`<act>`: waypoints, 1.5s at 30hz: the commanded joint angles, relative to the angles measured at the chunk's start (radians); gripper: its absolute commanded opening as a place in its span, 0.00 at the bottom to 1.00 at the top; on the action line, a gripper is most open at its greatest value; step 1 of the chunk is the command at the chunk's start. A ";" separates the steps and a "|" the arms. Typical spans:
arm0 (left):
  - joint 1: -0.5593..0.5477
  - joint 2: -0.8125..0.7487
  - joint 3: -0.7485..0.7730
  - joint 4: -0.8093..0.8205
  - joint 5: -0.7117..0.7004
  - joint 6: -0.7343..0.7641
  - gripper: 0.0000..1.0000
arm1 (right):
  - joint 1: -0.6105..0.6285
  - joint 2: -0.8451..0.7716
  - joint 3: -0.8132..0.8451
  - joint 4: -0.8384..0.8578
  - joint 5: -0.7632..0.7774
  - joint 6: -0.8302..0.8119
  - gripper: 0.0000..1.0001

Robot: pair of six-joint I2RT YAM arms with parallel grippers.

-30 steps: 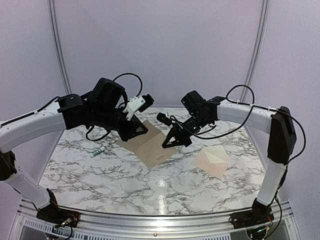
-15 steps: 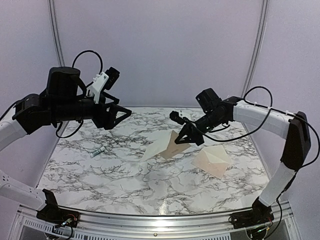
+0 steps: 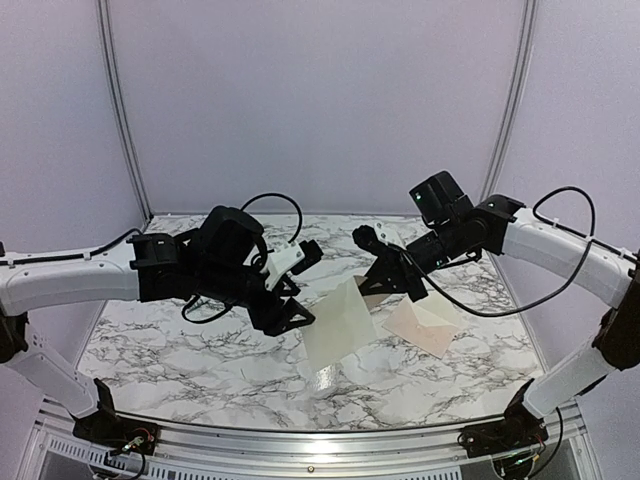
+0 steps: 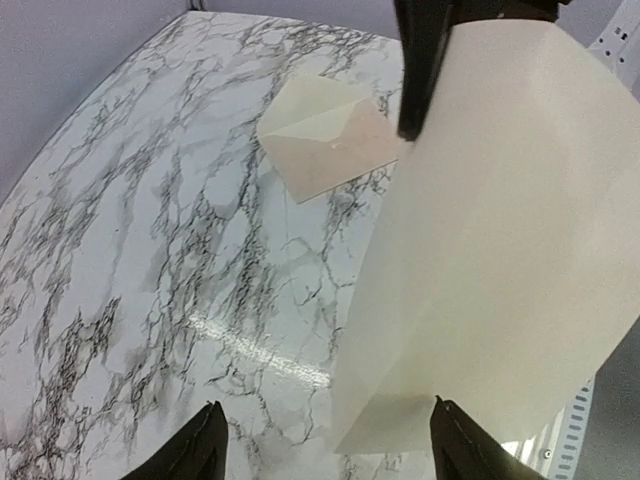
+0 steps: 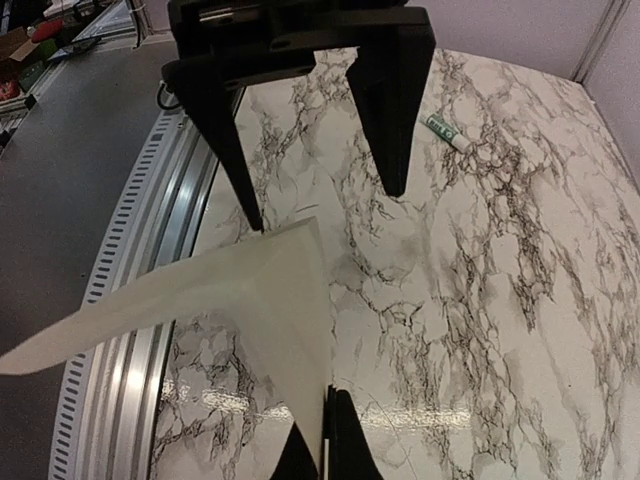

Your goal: Place the letter into the envelope and seal it

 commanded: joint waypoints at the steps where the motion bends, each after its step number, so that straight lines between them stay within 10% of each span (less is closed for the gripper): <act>1: -0.039 0.017 0.017 0.098 0.074 0.027 0.71 | 0.016 -0.017 -0.011 -0.006 -0.041 0.024 0.00; 29: -0.042 0.147 0.058 0.230 0.288 0.009 0.05 | 0.023 -0.007 -0.041 0.025 -0.082 0.051 0.00; 36: -0.034 0.116 0.019 0.266 0.267 -0.037 0.00 | -0.149 -0.058 0.006 0.002 -0.130 0.070 0.38; 45: -0.022 0.074 -0.090 0.677 0.089 -0.353 0.00 | -0.439 -0.098 -0.090 0.254 -0.329 0.342 0.61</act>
